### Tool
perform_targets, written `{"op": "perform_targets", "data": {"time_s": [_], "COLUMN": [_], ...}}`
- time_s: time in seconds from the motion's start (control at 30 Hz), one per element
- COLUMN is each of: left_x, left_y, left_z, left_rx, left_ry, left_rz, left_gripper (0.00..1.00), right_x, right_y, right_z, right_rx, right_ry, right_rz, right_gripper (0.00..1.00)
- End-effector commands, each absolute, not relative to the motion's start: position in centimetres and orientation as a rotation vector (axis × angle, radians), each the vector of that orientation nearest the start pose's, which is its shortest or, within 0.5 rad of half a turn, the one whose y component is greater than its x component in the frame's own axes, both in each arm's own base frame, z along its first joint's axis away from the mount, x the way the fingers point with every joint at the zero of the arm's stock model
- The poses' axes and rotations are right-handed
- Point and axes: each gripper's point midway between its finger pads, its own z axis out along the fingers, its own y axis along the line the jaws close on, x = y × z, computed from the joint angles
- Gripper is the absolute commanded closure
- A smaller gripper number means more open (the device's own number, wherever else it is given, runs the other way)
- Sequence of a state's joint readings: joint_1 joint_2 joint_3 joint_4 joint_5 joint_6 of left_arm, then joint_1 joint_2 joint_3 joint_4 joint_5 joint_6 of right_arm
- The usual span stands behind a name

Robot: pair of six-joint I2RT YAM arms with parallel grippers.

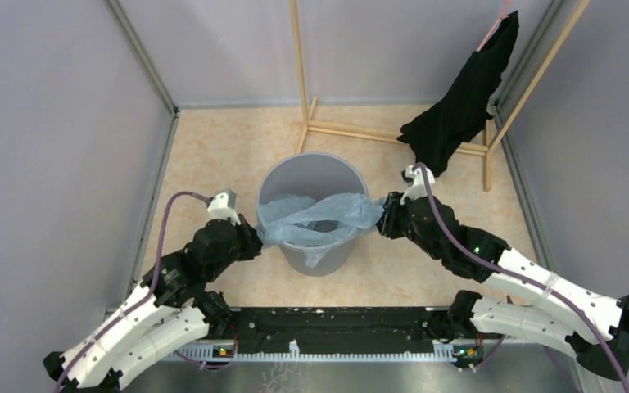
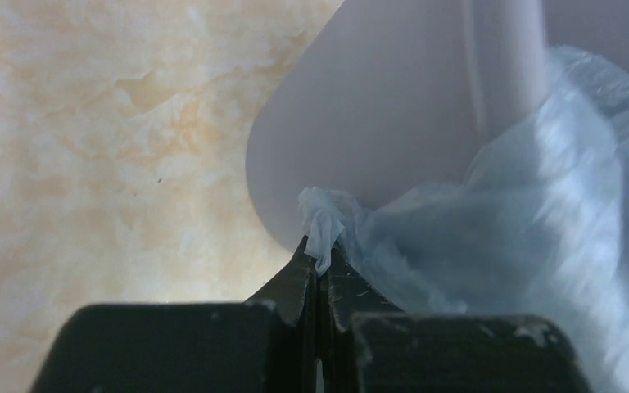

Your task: Put the trash bags into the trash bin

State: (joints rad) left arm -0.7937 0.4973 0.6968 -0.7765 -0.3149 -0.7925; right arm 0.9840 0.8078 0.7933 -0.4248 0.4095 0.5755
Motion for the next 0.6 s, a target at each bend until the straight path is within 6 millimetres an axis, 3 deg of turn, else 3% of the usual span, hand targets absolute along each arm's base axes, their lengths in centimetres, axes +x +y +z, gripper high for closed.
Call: {"op": "perform_targets", "data": {"time_s": [0.0, 0.1, 0.27, 0.4, 0.5, 0.57], "left_x": [20.3, 21.8, 23.4, 22.0, 19.6, 18.0], "left_y": [-15.6, -15.6, -15.5, -13.1, -12.2, -11.7], "left_z": [20.6, 20.9, 23.3, 23.7, 24.8, 25.9], "left_rx": [-0.173, -0.180, -0.127, -0.195, -0.197, -0.194], "left_ry": [2.063, 2.081, 2.058, 2.103, 2.116, 2.083], "left_rz": [-0.602, -0.494, -0.394, -0.319, -0.409, -0.502], "left_gripper": [1.00, 1.00, 0.97, 0.91, 0.82, 0.70], "right_x": [22.0, 22.7, 23.2, 22.6, 21.8, 21.4], "right_y": [20.9, 20.0, 18.5, 18.6, 19.3, 20.0], "right_z": [25.1, 24.9, 25.6, 26.4, 27.5, 28.3], "right_rx": [-0.130, -0.150, -0.223, -0.278, -0.296, -0.317], "right_ry": [1.976, 1.984, 1.985, 1.971, 1.938, 1.910], "right_rz": [0.599, 0.570, 0.457, 0.473, 0.559, 0.616], "right_gripper": [0.72, 0.69, 0.64, 0.64, 0.64, 0.64]}}
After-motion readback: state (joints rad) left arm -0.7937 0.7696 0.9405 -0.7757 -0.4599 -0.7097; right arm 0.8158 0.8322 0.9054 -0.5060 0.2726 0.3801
